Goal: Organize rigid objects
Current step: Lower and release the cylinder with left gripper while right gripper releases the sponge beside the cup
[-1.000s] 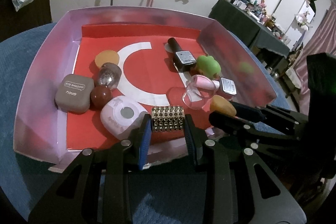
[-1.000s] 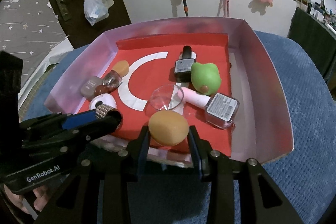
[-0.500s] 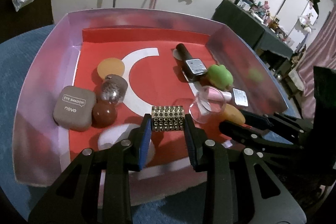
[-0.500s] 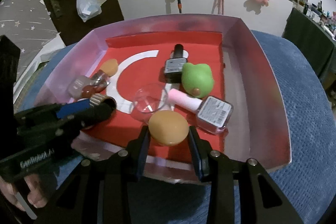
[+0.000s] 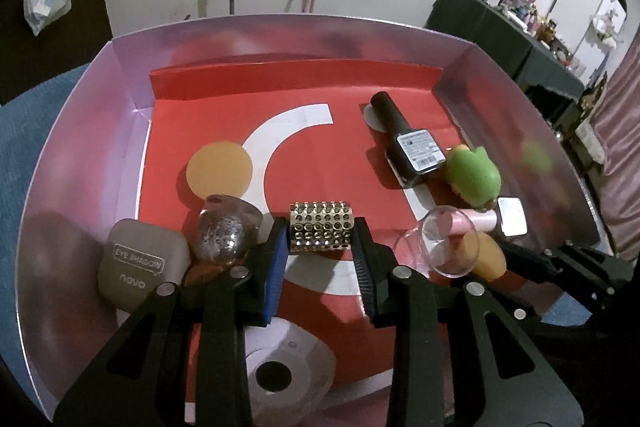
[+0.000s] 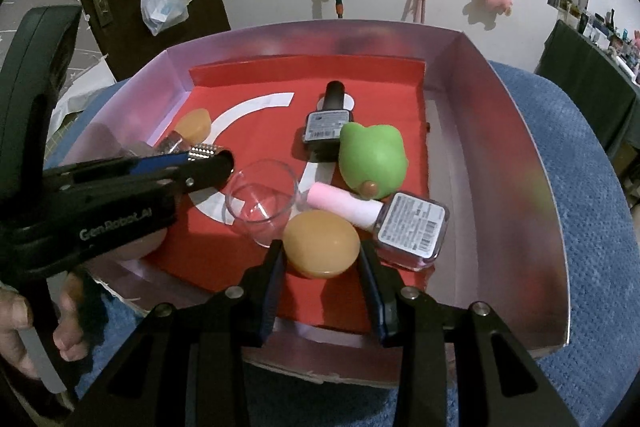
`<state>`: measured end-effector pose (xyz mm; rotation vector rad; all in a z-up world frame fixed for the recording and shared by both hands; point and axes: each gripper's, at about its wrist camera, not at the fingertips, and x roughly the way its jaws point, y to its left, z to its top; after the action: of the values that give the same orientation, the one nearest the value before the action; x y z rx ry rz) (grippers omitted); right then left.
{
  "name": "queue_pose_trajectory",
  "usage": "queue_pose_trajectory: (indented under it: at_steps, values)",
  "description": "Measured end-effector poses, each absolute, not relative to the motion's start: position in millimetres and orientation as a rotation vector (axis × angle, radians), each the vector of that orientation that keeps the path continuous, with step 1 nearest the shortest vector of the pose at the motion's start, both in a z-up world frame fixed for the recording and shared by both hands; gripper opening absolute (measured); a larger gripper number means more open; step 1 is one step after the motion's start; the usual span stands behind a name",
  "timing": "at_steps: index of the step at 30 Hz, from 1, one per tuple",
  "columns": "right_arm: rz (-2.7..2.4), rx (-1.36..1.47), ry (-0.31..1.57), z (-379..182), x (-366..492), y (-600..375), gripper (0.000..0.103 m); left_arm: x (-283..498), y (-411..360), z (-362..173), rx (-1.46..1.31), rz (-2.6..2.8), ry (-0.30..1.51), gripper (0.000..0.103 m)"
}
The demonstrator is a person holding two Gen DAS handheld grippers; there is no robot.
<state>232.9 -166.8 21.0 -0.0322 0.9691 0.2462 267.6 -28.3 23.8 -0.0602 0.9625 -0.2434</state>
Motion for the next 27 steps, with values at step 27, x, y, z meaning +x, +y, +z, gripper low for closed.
queue_pose_trajectory:
  at_steps: [27]
  values:
    - [0.244, -0.038, 0.959, 23.4, 234.9, -164.6, 0.04, 253.1, -28.2, 23.7, -0.038, -0.225, 0.961, 0.031]
